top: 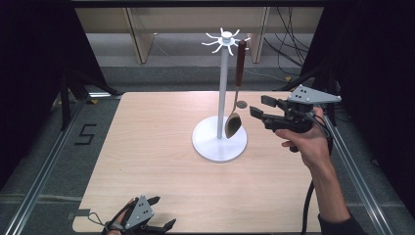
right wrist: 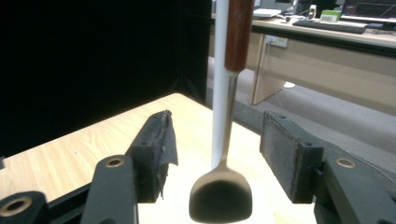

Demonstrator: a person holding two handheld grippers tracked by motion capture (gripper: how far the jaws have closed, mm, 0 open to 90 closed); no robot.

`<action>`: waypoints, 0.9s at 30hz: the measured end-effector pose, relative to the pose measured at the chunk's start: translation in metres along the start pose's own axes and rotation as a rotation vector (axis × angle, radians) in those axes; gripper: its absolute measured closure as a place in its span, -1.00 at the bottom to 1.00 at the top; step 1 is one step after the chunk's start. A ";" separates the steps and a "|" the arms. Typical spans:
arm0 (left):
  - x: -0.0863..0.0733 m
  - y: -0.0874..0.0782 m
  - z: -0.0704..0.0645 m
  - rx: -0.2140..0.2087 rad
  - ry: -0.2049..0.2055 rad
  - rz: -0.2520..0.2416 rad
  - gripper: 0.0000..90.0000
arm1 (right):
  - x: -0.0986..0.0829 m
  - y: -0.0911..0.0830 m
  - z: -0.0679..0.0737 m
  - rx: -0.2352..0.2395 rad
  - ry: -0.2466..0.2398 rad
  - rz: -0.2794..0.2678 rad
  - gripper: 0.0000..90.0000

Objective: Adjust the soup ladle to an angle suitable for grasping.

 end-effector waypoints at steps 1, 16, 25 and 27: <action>0.000 0.000 0.000 0.001 -0.002 -0.003 -0.66 | -0.002 -0.002 0.001 -0.009 0.002 -0.003 -0.02; 0.000 0.000 0.002 0.015 0.012 0.004 -0.66 | -0.039 -0.004 0.002 -0.024 0.028 0.044 -0.09; 0.001 0.002 0.000 -0.003 -0.011 -0.011 -0.66 | -0.054 0.001 0.000 -0.024 0.031 0.092 -0.12; 0.001 0.001 0.001 -0.003 0.002 0.004 -0.66 | -0.057 0.003 0.000 -0.014 0.030 0.097 -0.13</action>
Point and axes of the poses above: each handheld gripper's, and its own axes: y roughly forward along the jaws, x roughly out of its top, z roughly to its left, the point moved 4 cm from there along y, roughly forward along the jaws, and after that the axes turned 6 degrees about -x, right-handed, at the moved point
